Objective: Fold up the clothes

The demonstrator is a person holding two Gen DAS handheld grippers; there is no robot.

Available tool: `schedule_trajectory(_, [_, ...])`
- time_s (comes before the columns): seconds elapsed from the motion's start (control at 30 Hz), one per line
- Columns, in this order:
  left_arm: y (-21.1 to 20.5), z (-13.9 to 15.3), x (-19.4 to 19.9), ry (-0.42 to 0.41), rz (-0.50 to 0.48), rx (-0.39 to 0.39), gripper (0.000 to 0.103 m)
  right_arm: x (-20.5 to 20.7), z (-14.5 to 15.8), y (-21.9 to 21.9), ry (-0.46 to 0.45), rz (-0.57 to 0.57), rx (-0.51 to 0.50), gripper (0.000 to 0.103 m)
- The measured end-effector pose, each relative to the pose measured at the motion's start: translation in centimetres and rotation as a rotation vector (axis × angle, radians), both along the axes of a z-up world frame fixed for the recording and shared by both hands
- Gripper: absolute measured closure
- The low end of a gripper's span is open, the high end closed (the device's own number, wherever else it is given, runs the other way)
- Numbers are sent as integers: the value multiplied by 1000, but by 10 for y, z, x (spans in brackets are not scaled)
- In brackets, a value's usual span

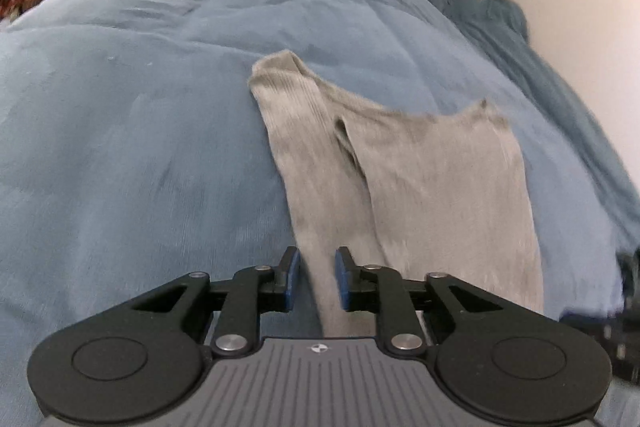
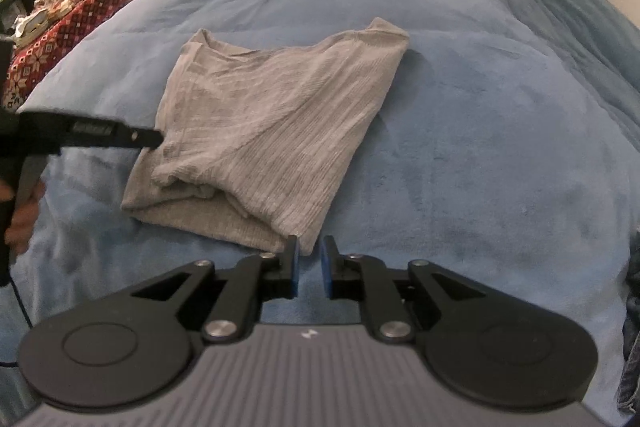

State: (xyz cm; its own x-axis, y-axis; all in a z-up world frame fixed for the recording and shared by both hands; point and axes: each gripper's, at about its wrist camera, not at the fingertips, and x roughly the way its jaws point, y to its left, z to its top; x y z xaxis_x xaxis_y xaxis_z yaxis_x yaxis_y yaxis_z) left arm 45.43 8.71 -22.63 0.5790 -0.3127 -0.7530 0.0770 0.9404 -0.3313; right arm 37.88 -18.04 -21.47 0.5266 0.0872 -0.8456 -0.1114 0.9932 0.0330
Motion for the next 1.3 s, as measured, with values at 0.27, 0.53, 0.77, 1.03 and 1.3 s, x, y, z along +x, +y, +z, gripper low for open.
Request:
schedule_trajectory(0.27, [5,0,-35,50,-3,-3,79,6,-9,0,16,-15,10,90])
schedule_trajectory(0.53, [36,-6,14,101,110,-243,79,10,-12,-3,20,-28,13,89])
schedule_trajectory(0.77, [40,-26,48,114,127,-292,80,17,-9,-10,22,-68,54,85])
schedule_trajectory(1.03, [44,-18,47,133,178,-336,97,23,-5,-20,7,-101,55,84])
schedule_trajectory(1.3, [0,59,38,-57,84,-150,98,23,7,-37,-42,-150,56,84])
